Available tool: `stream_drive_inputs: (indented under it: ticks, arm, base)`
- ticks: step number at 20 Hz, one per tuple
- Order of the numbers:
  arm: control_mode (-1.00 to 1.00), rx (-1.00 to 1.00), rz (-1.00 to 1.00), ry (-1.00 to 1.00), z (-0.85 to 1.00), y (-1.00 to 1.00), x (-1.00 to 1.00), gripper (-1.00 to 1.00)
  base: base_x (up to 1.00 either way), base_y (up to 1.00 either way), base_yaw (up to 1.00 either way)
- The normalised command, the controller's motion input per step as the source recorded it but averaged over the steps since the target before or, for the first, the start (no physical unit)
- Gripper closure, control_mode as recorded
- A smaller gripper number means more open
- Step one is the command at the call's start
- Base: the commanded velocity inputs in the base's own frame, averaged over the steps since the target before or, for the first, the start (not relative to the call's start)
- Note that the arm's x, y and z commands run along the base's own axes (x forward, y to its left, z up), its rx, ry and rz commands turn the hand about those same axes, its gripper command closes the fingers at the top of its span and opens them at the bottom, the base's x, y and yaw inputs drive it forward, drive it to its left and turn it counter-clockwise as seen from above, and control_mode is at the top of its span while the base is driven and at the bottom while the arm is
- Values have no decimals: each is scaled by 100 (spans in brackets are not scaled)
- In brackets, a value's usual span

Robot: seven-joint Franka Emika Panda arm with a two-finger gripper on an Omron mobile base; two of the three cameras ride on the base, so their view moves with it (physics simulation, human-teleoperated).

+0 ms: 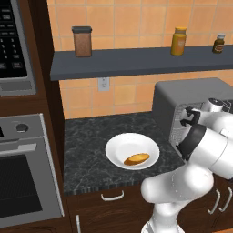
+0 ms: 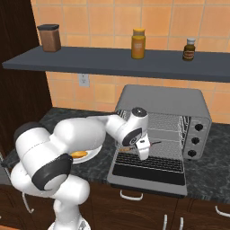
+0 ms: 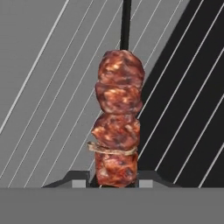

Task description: Pick up the kebab skewer and baguette bread, and place them inside the toaster oven. Close the toaster oven door and start by setting the timer.

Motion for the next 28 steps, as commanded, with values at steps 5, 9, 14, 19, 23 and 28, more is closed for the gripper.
stream_drive_inputs:
  ticks: [5,9,14,19,23,28]
  arm:
    - [-100,1,-1,0,-3,0,0,-100]
    - [-100,2,0,-4,13,0,-24,-100]
    - [-100,2,0,-6,49,7,-77,-100]
    - [-100,0,6,-1,29,83,-80,-100]
    - [-100,0,11,2,29,100,-56,-100]
    - [-100,0,2,0,19,100,-19,-100]
  base:
    - [0,0,0]
    - [0,0,0]
    - [0,0,0]
    - [0,0,0]
    - [0,0,0]
    - [0,0,0]
